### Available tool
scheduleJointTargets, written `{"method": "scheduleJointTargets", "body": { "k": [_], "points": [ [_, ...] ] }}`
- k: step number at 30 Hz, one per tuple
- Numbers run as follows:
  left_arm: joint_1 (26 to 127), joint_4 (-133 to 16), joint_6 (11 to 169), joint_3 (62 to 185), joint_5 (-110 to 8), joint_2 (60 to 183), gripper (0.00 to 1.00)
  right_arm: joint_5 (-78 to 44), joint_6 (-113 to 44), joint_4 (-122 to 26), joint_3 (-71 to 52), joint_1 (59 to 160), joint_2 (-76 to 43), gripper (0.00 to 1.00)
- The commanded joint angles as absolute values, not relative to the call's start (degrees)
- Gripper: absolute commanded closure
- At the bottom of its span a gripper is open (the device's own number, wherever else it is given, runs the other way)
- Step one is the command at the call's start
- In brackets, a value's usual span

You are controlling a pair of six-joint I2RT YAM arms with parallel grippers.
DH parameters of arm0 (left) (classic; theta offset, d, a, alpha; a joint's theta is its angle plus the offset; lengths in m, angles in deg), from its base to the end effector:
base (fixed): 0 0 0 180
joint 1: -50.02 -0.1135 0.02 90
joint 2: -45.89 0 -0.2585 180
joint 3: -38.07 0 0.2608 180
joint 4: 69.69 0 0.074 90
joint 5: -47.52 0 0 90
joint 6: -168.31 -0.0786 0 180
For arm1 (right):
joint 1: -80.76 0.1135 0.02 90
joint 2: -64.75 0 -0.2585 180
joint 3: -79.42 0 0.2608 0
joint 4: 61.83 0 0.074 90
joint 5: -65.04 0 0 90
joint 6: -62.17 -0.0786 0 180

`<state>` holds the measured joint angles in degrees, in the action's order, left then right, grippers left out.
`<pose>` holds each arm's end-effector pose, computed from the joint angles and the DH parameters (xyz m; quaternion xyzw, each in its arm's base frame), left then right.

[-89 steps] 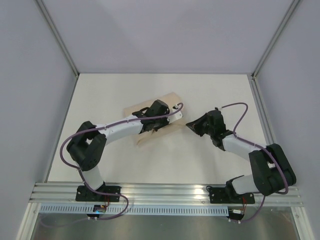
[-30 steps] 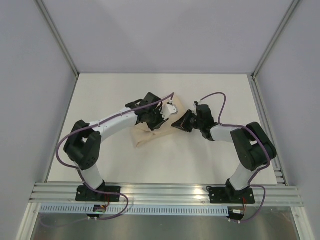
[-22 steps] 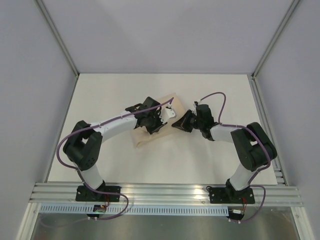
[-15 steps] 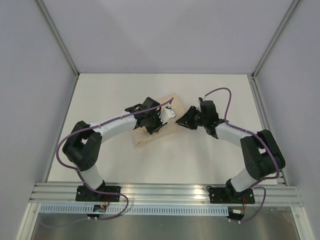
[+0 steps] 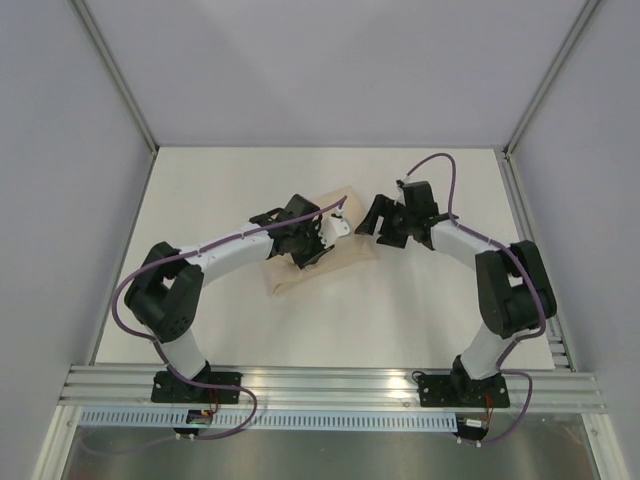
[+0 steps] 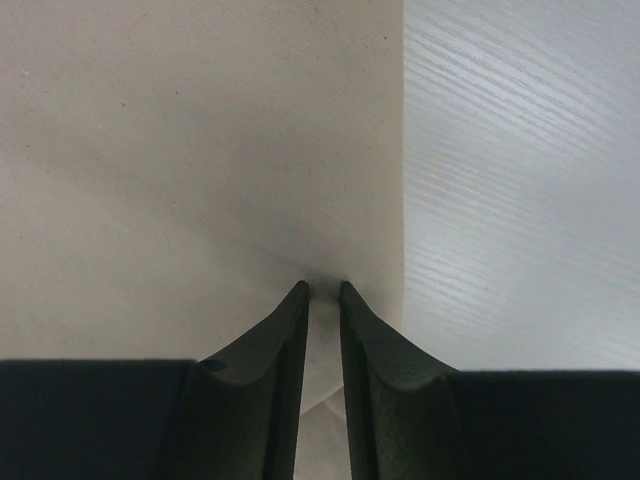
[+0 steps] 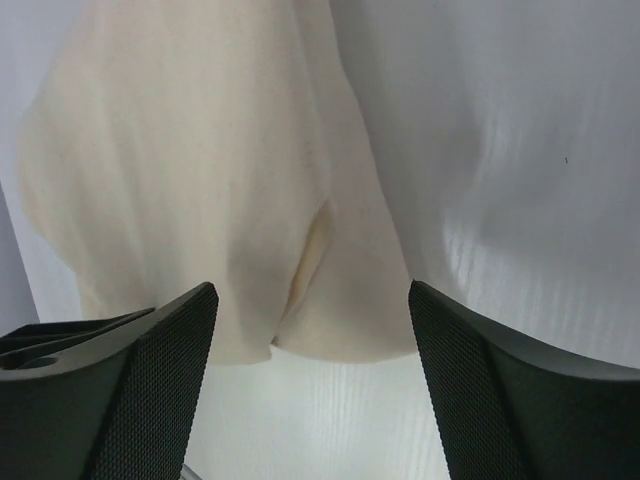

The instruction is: Prepare the surgical pack

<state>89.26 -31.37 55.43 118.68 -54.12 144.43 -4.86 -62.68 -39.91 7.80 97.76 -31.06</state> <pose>0.2923 -0.2592 0.1633 0.5164 0.8003 -0.1371 0.2720 0.3618 0.1388 0.1573 0.0773 0.9124 0.3065 0.2602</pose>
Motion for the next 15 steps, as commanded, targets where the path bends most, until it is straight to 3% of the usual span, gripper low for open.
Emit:
{"method": "scheduleJointTargets", "body": {
  "k": [1,3,8,15],
  "points": [
    [89.7,-27.8,54.8,116.6,-54.8,144.2,0.72,-1.6,-60.3,-42.4,5.2,97.6,-36.7,0.20],
    [89.7,-27.4,54.5,116.7,-54.7,143.9,0.71,-0.3,-61.6,-44.8,5.3,97.3,-38.5,0.31],
    [89.7,-25.8,54.0,116.6,-54.3,142.8,0.71,3.5,-64.8,-54.7,9.2,97.1,-40.4,0.48],
    [89.7,-19.8,54.1,121.5,-53.1,138.6,0.65,5.4,-69.1,-61.0,15.9,97.2,-39.5,0.82]
  ]
}}
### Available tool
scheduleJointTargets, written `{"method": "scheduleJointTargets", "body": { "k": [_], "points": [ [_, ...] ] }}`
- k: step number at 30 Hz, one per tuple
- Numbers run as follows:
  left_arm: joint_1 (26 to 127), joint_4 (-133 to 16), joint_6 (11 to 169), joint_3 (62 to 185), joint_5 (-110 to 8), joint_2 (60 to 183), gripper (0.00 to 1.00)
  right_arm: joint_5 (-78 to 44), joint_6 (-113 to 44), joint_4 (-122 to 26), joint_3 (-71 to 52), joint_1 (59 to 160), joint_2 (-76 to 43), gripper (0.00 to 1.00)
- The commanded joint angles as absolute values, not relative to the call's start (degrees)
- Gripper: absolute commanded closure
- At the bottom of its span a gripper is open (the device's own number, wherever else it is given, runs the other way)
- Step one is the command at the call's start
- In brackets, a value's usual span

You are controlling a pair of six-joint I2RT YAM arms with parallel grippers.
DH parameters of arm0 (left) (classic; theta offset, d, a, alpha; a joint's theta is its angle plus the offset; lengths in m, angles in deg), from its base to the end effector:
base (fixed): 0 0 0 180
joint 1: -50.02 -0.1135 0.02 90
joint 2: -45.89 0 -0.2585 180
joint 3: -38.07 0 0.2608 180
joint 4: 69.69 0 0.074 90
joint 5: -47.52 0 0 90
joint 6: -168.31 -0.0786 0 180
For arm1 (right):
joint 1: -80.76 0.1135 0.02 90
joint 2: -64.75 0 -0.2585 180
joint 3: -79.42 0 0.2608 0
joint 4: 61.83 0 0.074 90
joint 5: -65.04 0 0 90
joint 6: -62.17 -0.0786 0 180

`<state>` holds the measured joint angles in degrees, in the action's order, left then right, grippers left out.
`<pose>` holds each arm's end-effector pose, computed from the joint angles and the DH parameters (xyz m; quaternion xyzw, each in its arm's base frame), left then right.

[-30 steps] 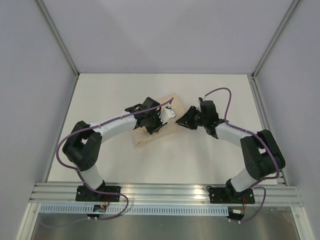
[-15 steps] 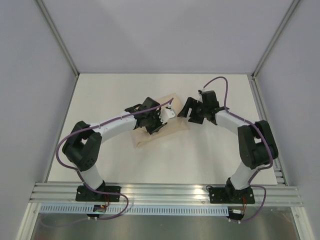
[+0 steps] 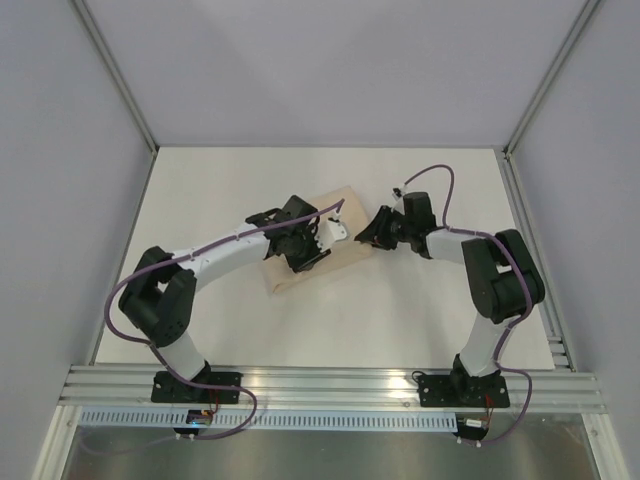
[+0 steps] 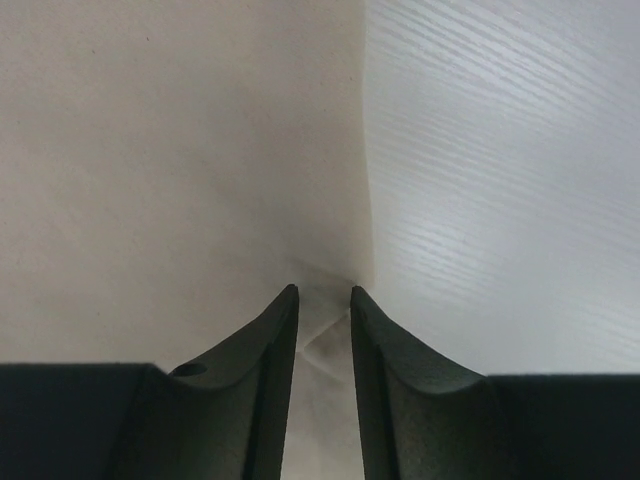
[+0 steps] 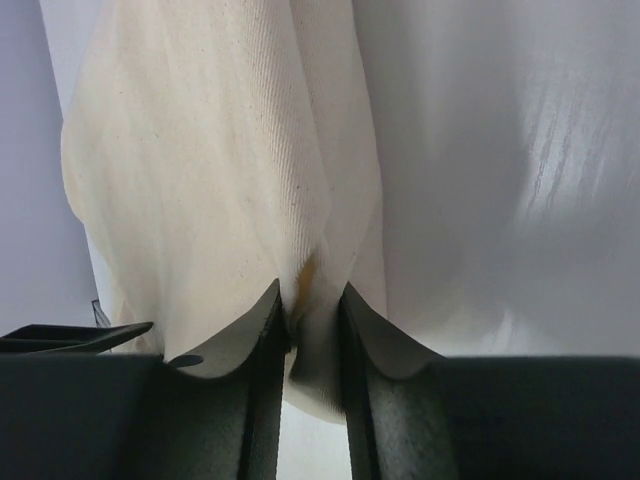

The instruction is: Prepare the surgical pack

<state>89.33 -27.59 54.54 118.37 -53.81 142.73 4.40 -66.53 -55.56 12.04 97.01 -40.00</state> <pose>0.2838 -0.2523 0.1669 0.5239 0.8026 -0.1305 0.2536 0.3696 0.1479 0.1068 0.0753 0.8917 0.3824 0.2303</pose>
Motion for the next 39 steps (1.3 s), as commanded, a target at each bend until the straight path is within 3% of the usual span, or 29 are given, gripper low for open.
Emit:
{"method": "scheduleJointTargets", "body": {
  "k": [1,4,11,15,21,31,39],
  "points": [
    [89.7,-18.2,54.2,122.7,-53.2,137.7,0.62,5.4,-71.4,-62.1,17.0,97.4,-39.3,0.85],
    [89.6,-11.5,53.9,128.3,-52.9,134.7,0.56,4.0,-77.8,-69.4,21.3,97.6,-39.6,1.00],
    [82.7,-1.5,55.7,133.3,-44.9,129.5,0.45,-9.6,-91.0,-74.4,24.4,105.3,-40.7,0.99],
    [75.7,1.2,57.4,133.8,-44.3,127.1,0.45,-21.7,-102.2,-74.1,24.6,113.2,-40.5,1.00],
    [73.3,2.1,56.1,131.8,-37.0,123.2,0.44,-33.4,-108.7,-68.4,10.2,125.7,-47.4,0.99],
    [73.3,0.0,56.1,129.4,-38.6,116.7,0.44,-21.0,-102.0,-57.3,-23.0,133.5,-70.7,0.99],
    [73.3,0.6,56.3,129.9,-41.7,116.5,0.44,-14.7,-88.7,-49.1,-36.0,136.0,-77.1,1.00]
  ]
}}
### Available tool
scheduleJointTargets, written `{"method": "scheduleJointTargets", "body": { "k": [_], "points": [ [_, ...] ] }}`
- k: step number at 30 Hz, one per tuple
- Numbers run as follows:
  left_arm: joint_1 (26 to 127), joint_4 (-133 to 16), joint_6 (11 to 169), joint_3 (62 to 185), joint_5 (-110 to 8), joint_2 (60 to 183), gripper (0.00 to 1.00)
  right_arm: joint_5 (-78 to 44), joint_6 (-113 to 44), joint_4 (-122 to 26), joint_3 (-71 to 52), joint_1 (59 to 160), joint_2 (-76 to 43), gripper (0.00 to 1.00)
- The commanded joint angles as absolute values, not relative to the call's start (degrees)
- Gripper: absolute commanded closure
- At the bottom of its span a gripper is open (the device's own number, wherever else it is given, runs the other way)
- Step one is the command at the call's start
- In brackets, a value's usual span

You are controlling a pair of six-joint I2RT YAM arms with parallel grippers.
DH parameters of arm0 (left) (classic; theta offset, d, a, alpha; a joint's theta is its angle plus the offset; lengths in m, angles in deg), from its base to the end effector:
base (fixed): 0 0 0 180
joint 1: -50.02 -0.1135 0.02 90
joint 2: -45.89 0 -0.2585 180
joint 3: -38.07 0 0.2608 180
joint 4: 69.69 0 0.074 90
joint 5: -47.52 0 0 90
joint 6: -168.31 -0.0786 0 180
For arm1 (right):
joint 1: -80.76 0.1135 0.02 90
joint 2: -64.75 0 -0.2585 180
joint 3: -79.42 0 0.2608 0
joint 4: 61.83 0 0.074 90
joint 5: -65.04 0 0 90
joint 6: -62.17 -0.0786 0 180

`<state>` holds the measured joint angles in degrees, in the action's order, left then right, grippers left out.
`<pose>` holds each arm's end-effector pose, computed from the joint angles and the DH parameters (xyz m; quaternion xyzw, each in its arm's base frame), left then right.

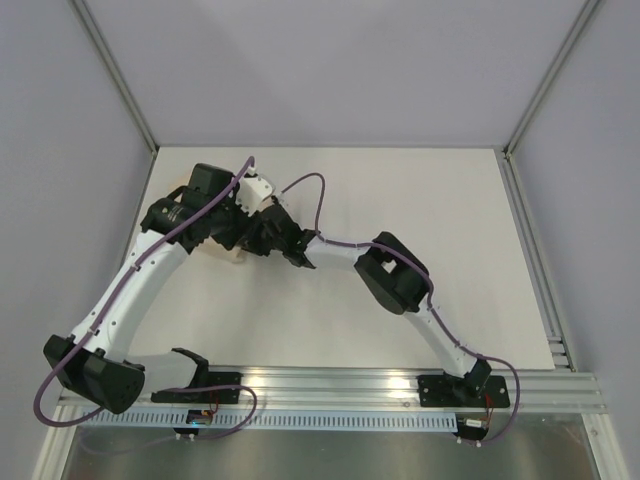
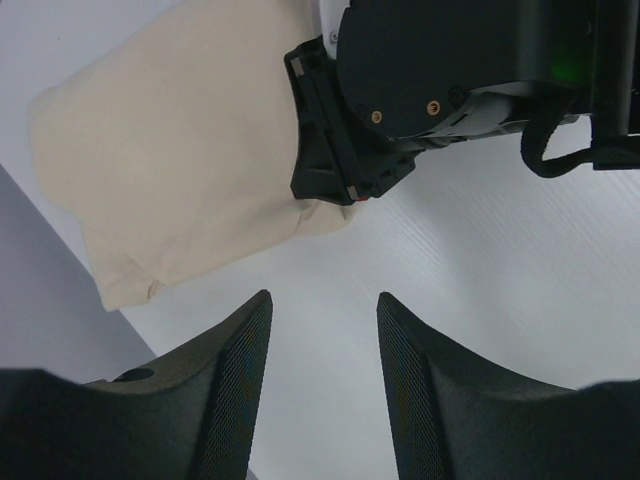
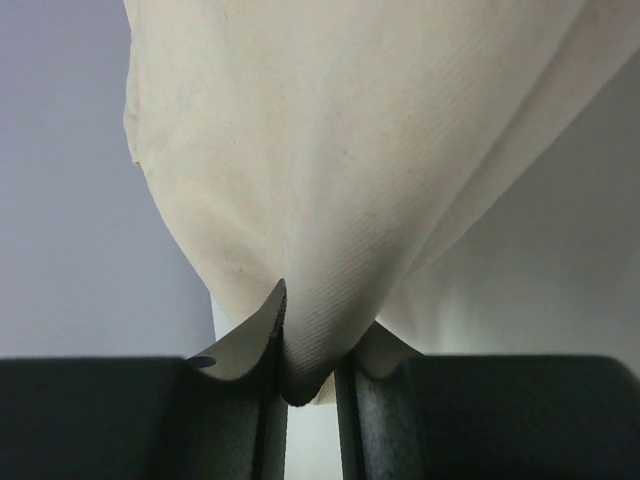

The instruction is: Prepare the surgical pack

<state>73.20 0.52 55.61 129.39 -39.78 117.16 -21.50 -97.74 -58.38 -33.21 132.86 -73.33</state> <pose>0.2586 -0.1067 0.3306 0.3590 0.8687 0.0207 0.3407 0.3533 0.4616 0.1005 0.1181 0.8528 0.4570 0.2235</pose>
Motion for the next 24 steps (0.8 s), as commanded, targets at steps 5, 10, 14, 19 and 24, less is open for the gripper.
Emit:
{"method": "scheduleJointTargets", "body": {
  "k": [5,10,14,19,24],
  "points": [
    [73.3,0.5,56.4,129.9,-42.2,116.7,0.44,-10.6,-82.9,-45.3,-42.5,136.7,-80.5,0.99],
    [73.3,0.6,56.3,129.8,-42.2,116.6,0.44,-5.4,-78.0,-41.5,-51.3,137.5,-84.2,1.00],
    [73.3,0.5,56.3,129.9,-42.2,116.6,0.44,-0.1,-76.2,-38.9,-58.7,137.9,-89.1,0.99],
    [73.3,0.5,56.3,129.6,-42.2,117.0,0.43,-2.2,-79.7,-41.3,-56.2,138.0,-88.2,1.00],
    [73.3,0.3,56.3,129.6,-43.4,117.8,0.43,1.1,-78.2,-38.1,-66.0,138.7,-92.5,1.00]
  ]
}}
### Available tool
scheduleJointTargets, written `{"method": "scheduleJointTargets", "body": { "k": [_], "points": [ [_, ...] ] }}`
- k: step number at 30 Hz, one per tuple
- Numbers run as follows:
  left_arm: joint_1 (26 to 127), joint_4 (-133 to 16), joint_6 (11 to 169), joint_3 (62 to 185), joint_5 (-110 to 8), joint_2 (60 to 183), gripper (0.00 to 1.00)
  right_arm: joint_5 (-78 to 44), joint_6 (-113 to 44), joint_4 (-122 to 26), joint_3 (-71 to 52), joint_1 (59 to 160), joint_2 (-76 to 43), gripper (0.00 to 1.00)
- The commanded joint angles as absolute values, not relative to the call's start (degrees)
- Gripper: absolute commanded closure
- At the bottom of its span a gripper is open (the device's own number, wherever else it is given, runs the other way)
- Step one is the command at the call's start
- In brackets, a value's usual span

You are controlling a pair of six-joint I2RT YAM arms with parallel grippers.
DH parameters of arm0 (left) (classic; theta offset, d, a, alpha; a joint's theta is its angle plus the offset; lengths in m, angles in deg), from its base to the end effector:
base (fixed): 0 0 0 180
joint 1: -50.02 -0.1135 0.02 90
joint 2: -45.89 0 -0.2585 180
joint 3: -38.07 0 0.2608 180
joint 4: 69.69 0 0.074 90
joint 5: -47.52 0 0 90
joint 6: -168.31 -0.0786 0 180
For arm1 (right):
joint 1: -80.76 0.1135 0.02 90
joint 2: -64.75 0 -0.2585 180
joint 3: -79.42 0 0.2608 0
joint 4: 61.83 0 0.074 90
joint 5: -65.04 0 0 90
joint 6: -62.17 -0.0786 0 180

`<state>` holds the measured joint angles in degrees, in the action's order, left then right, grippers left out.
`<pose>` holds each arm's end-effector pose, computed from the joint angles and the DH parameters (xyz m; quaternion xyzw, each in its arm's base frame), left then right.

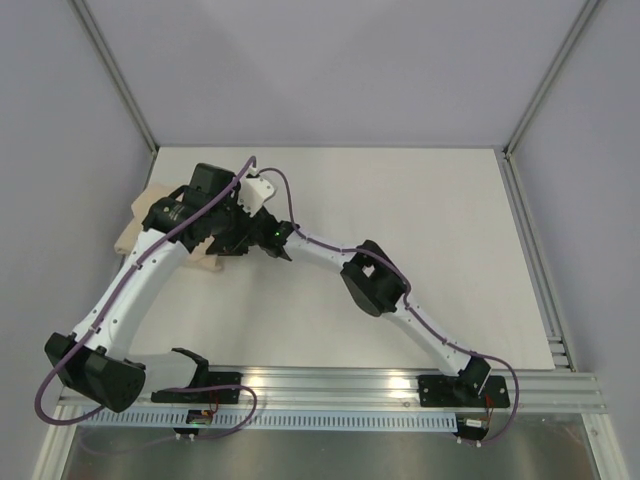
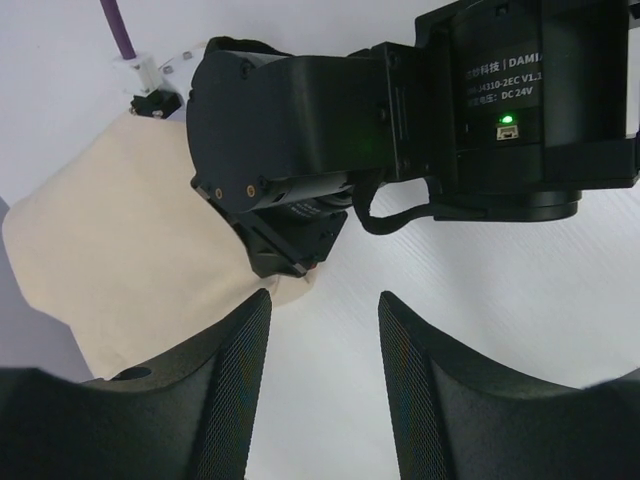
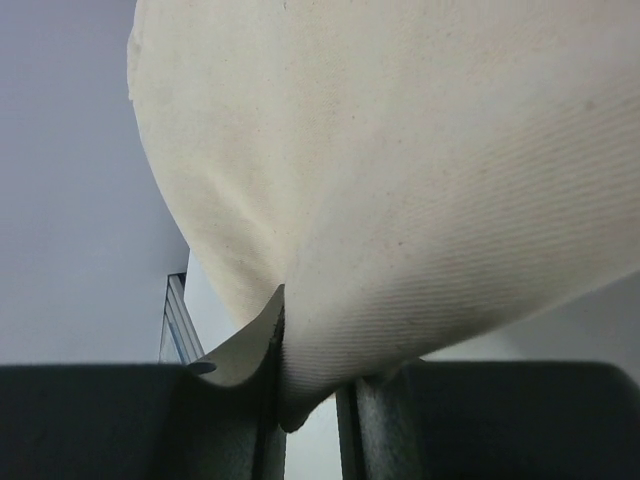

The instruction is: Prepare the surgical pack

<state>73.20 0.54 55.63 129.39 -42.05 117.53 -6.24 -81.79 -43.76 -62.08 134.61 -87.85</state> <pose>0.2586 -0.1101 0.3288 0.3656 0.8674 0.0021 0.3375 0.3542 0.5277 0.1099 -0.0815 0.8510 0.4863 0.1809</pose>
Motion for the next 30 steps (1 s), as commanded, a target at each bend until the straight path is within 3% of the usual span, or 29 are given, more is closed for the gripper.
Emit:
{"method": "scheduleJointTargets", "body": {
  "k": [1,8,19,30],
  "points": [
    [73.3,0.3,56.2,129.7,-43.4,117.7,0.43,2.4,-78.2,-38.1,-67.0,138.7,-93.7,1.00],
    [73.3,0.3,56.4,129.9,-43.7,118.1,0.42,4.6,-75.0,-34.3,-72.9,138.6,-96.2,1.00],
    [73.3,0.2,56.3,130.0,-44.3,119.0,0.42,-3.8,-73.9,-32.8,-80.1,135.5,-98.6,0.99],
    [73.3,0.4,56.3,129.9,-44.6,119.3,0.41,-10.5,-77.5,-35.7,-79.7,132.4,-97.6,0.99]
  ]
}}
